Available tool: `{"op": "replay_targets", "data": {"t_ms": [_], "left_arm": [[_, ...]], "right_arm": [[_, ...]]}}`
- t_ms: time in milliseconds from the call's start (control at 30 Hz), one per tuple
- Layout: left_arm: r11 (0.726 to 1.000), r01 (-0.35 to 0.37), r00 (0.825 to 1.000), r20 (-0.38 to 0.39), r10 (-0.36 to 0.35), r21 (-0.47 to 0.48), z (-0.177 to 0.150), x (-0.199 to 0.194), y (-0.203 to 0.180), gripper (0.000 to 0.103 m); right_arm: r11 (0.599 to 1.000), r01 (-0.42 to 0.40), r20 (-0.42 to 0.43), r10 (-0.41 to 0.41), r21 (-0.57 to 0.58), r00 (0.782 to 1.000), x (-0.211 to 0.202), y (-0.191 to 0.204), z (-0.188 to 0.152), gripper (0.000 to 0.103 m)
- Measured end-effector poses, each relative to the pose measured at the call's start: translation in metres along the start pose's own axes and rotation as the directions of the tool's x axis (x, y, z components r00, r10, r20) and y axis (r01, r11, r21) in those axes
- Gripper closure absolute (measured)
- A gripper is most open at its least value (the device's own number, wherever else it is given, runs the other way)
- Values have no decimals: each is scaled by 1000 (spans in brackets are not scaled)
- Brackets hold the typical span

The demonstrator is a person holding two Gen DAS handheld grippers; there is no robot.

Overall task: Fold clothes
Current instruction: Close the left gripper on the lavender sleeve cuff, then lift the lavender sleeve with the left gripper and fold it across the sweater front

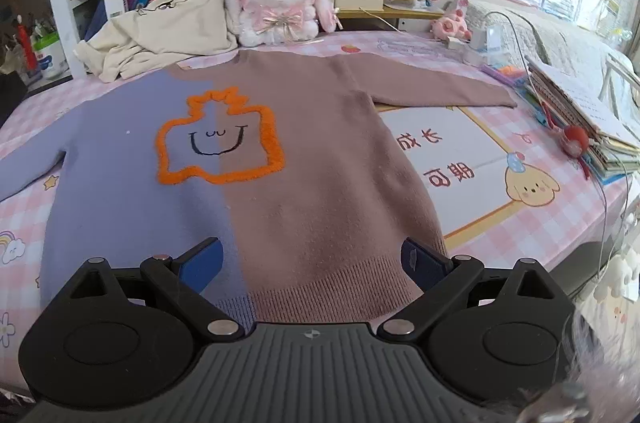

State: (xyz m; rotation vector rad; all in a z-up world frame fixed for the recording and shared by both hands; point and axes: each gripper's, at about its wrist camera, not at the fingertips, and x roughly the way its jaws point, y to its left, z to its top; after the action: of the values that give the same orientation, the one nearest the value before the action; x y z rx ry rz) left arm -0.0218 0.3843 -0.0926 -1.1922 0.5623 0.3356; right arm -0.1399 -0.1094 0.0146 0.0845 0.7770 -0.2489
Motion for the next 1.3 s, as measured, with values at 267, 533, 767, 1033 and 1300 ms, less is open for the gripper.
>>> {"op": "replay_targets", "data": {"t_ms": [267,533,767,1033,1300], "left_arm": [[997,-38,998,42,35,70,-5,1,-2,99],[965,-122,989,115,98,232,-14,-3,-28,100],[917,-95,973,231,3,386,-51,-30,-91,100],[864,-63,967,245,-71,499,-126,-52,-180,100],[837,-55,983,178,-51,544,-195,-42,-241,100]], "right_arm": [[1000,4,-5,-4,-1,1000,3,-7,3,7],[1000,8,14,-8,-9,1000,16,-31,13,10],[995,-46,57,51,-90,997,42,-57,35,11],[937,-277,-42,274,-213,961,85,-92,62,9],[867,-428,-104,415,-255,904,113,-128,74,9]]}}
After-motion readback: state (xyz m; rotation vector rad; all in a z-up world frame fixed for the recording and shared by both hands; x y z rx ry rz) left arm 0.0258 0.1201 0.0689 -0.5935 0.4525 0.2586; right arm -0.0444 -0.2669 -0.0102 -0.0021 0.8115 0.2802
